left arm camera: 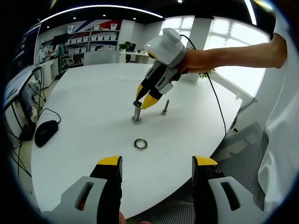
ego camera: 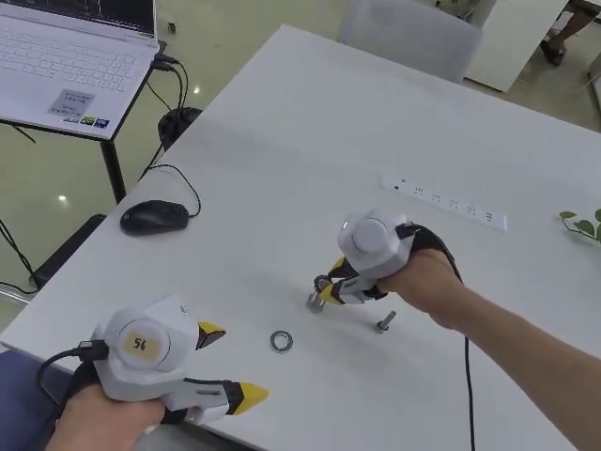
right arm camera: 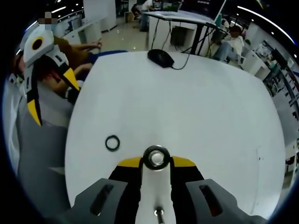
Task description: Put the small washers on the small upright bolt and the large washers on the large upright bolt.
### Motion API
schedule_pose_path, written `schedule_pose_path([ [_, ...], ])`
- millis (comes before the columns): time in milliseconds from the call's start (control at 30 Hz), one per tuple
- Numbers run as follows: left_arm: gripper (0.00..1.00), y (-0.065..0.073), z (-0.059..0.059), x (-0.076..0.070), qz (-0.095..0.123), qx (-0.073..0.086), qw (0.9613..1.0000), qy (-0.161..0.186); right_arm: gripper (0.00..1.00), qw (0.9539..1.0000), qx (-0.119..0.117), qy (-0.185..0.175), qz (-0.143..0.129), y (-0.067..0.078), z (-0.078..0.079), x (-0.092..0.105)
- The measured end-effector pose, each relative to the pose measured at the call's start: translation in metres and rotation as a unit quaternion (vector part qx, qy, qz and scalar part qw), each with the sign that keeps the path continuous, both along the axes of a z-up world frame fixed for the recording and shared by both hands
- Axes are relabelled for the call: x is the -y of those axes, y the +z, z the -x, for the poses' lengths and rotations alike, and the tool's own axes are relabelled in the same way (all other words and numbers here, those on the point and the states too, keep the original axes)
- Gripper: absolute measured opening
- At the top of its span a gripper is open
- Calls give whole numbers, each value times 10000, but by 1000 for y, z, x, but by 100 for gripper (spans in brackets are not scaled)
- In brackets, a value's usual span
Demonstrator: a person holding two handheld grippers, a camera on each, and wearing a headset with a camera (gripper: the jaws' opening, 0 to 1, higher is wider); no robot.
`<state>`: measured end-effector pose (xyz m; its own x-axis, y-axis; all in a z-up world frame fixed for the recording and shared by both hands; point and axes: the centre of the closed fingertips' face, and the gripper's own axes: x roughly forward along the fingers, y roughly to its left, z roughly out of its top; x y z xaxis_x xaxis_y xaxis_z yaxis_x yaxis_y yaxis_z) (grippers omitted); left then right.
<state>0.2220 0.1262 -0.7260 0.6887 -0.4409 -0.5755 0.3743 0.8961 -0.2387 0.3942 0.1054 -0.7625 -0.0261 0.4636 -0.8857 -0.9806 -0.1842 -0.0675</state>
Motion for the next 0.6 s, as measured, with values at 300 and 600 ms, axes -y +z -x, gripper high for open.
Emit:
schedule_pose_path([
  [300, 60, -1, 1, 0, 4, -6, 10000, 9, 23, 10000, 3, -1, 95, -5, -1, -1],
  [600, 60, -2, 1, -1, 7, -6, 10000, 22, 24, 9996, 15, 19, 269, -17, -1, -2],
])
